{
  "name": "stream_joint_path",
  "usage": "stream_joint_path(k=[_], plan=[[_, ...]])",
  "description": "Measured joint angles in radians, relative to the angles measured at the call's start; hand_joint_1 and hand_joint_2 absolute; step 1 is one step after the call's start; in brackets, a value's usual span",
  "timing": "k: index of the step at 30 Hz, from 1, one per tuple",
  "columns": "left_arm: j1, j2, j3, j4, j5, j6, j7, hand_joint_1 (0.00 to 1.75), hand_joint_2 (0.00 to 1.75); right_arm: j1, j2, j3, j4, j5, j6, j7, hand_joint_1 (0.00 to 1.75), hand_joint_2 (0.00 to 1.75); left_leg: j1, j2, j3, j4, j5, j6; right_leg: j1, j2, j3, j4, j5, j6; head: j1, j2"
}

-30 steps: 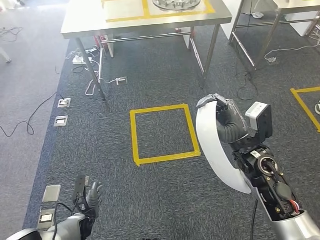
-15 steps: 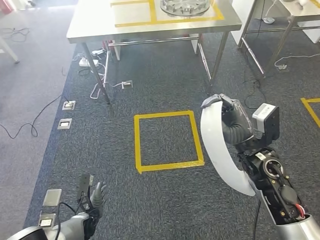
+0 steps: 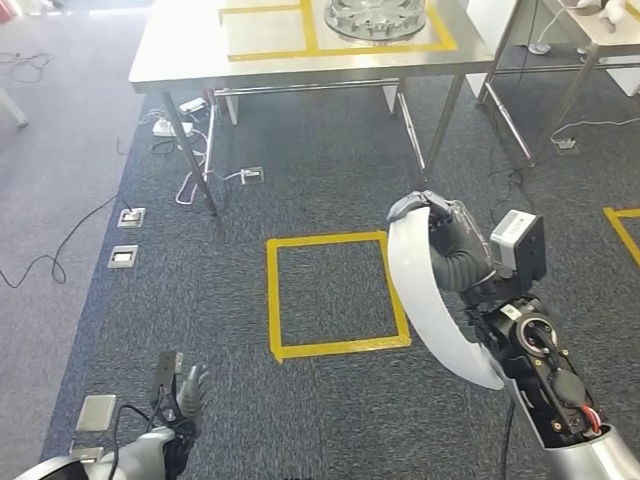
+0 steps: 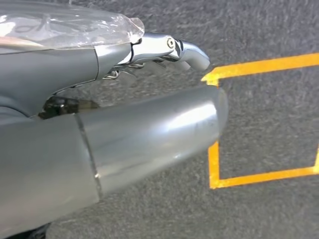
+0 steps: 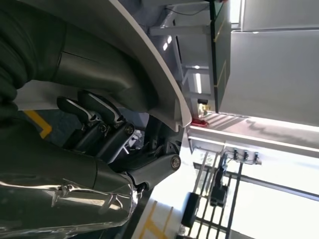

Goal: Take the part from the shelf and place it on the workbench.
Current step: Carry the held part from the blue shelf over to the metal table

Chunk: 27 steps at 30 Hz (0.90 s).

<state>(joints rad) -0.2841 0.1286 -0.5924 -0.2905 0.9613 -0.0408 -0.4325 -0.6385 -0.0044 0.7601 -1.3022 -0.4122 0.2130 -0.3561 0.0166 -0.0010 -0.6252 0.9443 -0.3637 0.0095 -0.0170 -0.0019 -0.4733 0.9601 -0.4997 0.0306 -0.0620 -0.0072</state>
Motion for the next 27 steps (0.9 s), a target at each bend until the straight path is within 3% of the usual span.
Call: stream_joint_path(k=[1, 4, 5, 6, 7, 9, 10, 11, 12, 14, 16, 19, 20, 21, 22, 24, 26, 27], plan=[[-0.001, 0.000, 0.000, 0.000, 0.000, 0.000, 0.000, 0.00, 0.00, -0.001, 0.000, 0.000, -0.002, 0.002, 0.000, 0.000, 1.75, 1.75, -0.001, -0.003, 0.009, -0.001, -0.005, 0.007, -0.002, 0.000, -0.021, 0.043, -0.013, 0.002, 0.003, 0.000], [-0.003, -0.002, 0.000, 0.000, -0.002, 0.000, 0.002, 0.00, 0.00, 0.003, 0.000, 0.002, -0.004, 0.008, -0.002, 0.002, 1.75, 1.75, -0.007, -0.011, 0.030, -0.001, -0.024, 0.019, 0.000, 0.000, -0.150, 0.256, -0.087, 0.003, 0.008, 0.000], [-0.003, -0.002, 0.000, 0.000, -0.002, 0.000, 0.003, 0.00, 0.00, 0.006, 0.000, 0.003, -0.004, 0.008, -0.004, 0.004, 1.75, 1.75, -0.010, -0.016, 0.040, -0.001, -0.032, 0.021, 0.002, 0.000, -0.183, 0.295, -0.104, 0.001, 0.008, 0.000], [-0.002, -0.002, 0.000, 0.000, -0.003, 0.000, 0.003, 0.00, 0.00, 0.009, 0.000, 0.003, -0.004, 0.009, -0.005, 0.005, 1.75, 1.75, -0.013, -0.021, 0.051, -0.001, -0.041, 0.022, 0.004, 0.001, -0.200, 0.296, -0.102, -0.003, 0.009, 0.000], [-0.002, -0.003, 0.000, 0.000, -0.004, 0.000, 0.004, 0.00, 0.00, 0.011, 0.000, 0.003, -0.005, 0.009, -0.006, 0.005, 1.75, 1.75, -0.017, -0.026, 0.065, -0.001, -0.050, 0.023, 0.007, 0.002, -0.199, 0.260, -0.075, -0.010, 0.010, 0.000], [-0.004, -0.007, -0.001, 0.000, -0.006, -0.001, 0.005, 0.00, 0.00, 0.011, 0.000, 0.004, -0.007, 0.009, -0.007, 0.006, 1.75, 1.75, -0.021, -0.035, 0.090, -0.001, -0.068, 0.023, 0.016, 0.015, -0.170, 0.119, 0.037, -0.029, 0.012, 0.000], [-0.005, -0.010, -0.001, 0.000, -0.007, -0.001, 0.007, 0.00, 0.00, 0.010, 0.000, 0.004, -0.009, 0.009, -0.007, 0.006, 1.75, 1.75, -0.022, -0.040, 0.097, -0.002, -0.075, 0.021, 0.020, 0.024, -0.155, 0.054, 0.081, -0.038, 0.013, 0.000], [-0.007, -0.012, -0.002, 0.000, -0.008, -0.001, 0.009, 0.00, 0.00, 0.010, 0.000, 0.005, -0.010, 0.009, -0.008, 0.007, 1.75, 1.75, -0.021, -0.045, 0.098, -0.003, -0.081, 0.017, 0.024, 0.031, -0.144, 0.010, 0.112, -0.043, 0.014, 0.000], [-0.008, -0.013, -0.003, 0.000, -0.009, -0.001, 0.010, 0.00, 0.00, 0.010, 0.000, 0.005, -0.012, 0.009, -0.008, 0.007, 1.75, 1.75, -0.021, -0.049, 0.098, -0.001, -0.083, 0.013, 0.027, 0.034, -0.138, -0.012, 0.122, -0.047, 0.015, 0.000], [-0.009, -0.012, -0.003, 0.000, -0.010, -0.001, 0.011, 0.00, 0.00, 0.011, 0.000, 0.006, -0.018, 0.008, -0.009, 0.008, 1.75, 1.75, -0.019, -0.051, 0.099, 0.002, -0.087, 0.003, 0.027, 0.026, -0.118, -0.024, 0.121, -0.051, 0.015, 0.000], [-0.012, -0.012, -0.003, 0.000, -0.012, -0.001, 0.011, 0.00, 0.00, 0.009, 0.000, 0.005, -0.024, 0.008, -0.010, 0.008, 1.75, 1.75, -0.019, -0.036, 0.076, 0.056, -0.098, -0.007, 0.021, 0.018, -0.095, -0.036, 0.118, -0.057, 0.010, 0.000], [-0.018, -0.012, -0.004, 0.000, -0.012, -0.001, 0.011, 0.00, 0.00, 0.010, 0.000, 0.006, -0.028, 0.008, -0.011, 0.009, 1.75, 1.75, -0.011, -0.013, -0.050, 0.249, -0.159, -0.023, 0.017, 0.004, -0.074, -0.041, 0.102, -0.061, 0.002, 0.000], [-0.017, -0.012, -0.004, 0.000, -0.012, -0.001, 0.011, 0.00, 0.00, 0.012, 0.000, 0.006, -0.028, 0.008, -0.011, 0.010, 1.75, 1.75, -0.008, -0.010, -0.088, 0.290, -0.172, -0.027, 0.017, 0.000, -0.068, -0.041, 0.095, -0.060, 0.000, 0.000], [-0.016, -0.011, -0.004, 0.000, -0.012, -0.001, 0.011, 0.00, 0.00, 0.013, 0.000, 0.006, -0.028, 0.008, -0.012, 0.010, 1.75, 1.75, -0.005, -0.008, -0.107, 0.296, -0.164, -0.030, 0.016, -0.005, -0.060, -0.041, 0.087, -0.058, -0.002, 0.000], [-0.015, -0.010, -0.004, 0.000, -0.012, -0.001, 0.011, 0.00, 0.00, 0.014, 0.000, 0.006, -0.028, 0.008, -0.012, 0.010, 1.75, 1.75, -0.003, -0.005, -0.105, 0.261, -0.132, -0.032, 0.015, -0.009, -0.050, -0.040, 0.078, -0.056, -0.004, 0.000], [-0.016, -0.008, -0.004, 0.000, -0.012, -0.001, 0.011, 0.00, 0.00, 0.015, 0.000, 0.006, -0.029, 0.008, -0.012, 0.010, 1.75, 1.75, -0.001, 0.014, -0.056, 0.114, -0.034, -0.032, 0.014, -0.020, -0.028, -0.038, 0.059, -0.048, -0.008, 0.000], [-0.019, -0.007, -0.004, 0.000, -0.012, -0.001, 0.012, 0.00, 0.00, 0.013, 0.000, 0.006, -0.032, 0.008, -0.013, 0.011, 1.75, 1.75, -0.007, 0.034, -0.017, 0.012, 0.006, -0.022, 0.017, -0.028, -0.016, -0.036, 0.041, -0.036, -0.008, 0.000], [-0.020, -0.008, -0.004, 0.000, -0.012, -0.001, 0.012, 0.00, 0.00, 0.013, 0.000, 0.006, -0.033, 0.008, -0.013, 0.011, 1.75, 1.75, -0.009, 0.037, -0.012, -0.003, 0.004, -0.014, 0.019, -0.032, -0.013, -0.034, 0.035, -0.029, -0.007, 0.000]])
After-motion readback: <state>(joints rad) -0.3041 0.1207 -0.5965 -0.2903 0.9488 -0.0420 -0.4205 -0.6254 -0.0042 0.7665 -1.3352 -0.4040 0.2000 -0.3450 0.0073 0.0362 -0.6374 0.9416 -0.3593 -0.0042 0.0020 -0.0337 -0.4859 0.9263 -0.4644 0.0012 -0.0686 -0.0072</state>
